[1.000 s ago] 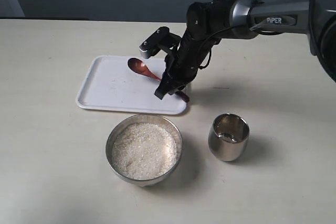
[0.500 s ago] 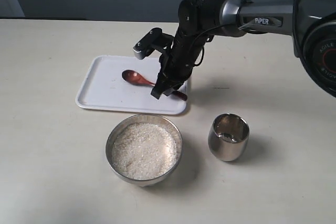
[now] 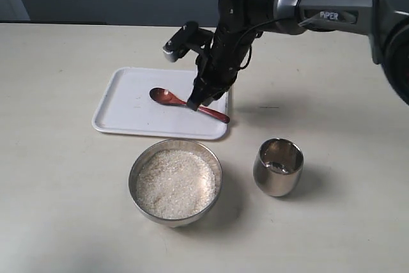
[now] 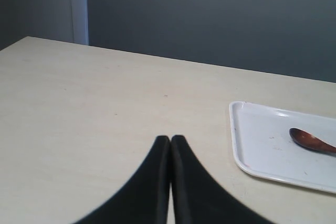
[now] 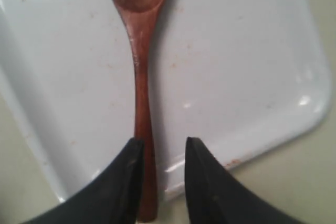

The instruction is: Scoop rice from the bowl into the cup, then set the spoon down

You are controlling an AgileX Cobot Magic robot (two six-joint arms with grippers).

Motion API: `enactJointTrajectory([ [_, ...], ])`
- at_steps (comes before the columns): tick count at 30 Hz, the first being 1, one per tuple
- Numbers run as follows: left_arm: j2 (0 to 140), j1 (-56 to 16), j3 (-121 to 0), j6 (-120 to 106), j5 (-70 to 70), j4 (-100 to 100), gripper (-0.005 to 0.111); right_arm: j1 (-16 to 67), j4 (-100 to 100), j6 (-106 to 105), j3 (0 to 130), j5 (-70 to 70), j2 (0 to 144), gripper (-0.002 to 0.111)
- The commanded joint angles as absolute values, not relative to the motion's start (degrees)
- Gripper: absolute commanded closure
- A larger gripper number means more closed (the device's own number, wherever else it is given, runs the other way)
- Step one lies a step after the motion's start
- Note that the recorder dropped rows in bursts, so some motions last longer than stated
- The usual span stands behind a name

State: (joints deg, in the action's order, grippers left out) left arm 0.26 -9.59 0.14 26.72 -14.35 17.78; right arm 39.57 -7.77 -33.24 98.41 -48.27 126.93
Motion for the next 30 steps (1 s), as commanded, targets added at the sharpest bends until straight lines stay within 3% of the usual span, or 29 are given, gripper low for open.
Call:
enactJointTrajectory([
  [1,0.0,-9.8,0.0,26.9,-13.7,17.6,0.106,39.4,-4.4,-28.4,98.6,-47.8,119.2,0.091],
  [3,0.0,-9.8,0.0,26.9,-13.7,17.6,0.106,39.4,-4.6,-26.9,98.5,-47.2,115.5,0.108],
  [8,0.0,-9.8,0.0,26.9,-13.7,17.6,0.106,39.4,-6.0,-23.0,94.2,-44.2,106.1,0.109],
  [13,0.0,-9.8,0.0,26.9,-13.7,17.6,0.106,39.4,-6.1,-18.6,81.5,-36.4,94.0,0.109],
  [20,0.0,-9.8,0.0,26.8,-13.7,17.6,0.106,39.4,-14.9,-11.4,47.9,-8.1,67.6,0.109],
  [23,0.0,-9.8,0.0,26.8,-13.7,17.6,0.106,39.4,-19.9,-11.4,42.1,-12.3,61.7,0.109],
  [30,0.0,-9.8,0.0,26.9,-13.7,17.6,0.106,39.4,-16.4,-12.1,41.9,-15.3,60.6,0.109],
])
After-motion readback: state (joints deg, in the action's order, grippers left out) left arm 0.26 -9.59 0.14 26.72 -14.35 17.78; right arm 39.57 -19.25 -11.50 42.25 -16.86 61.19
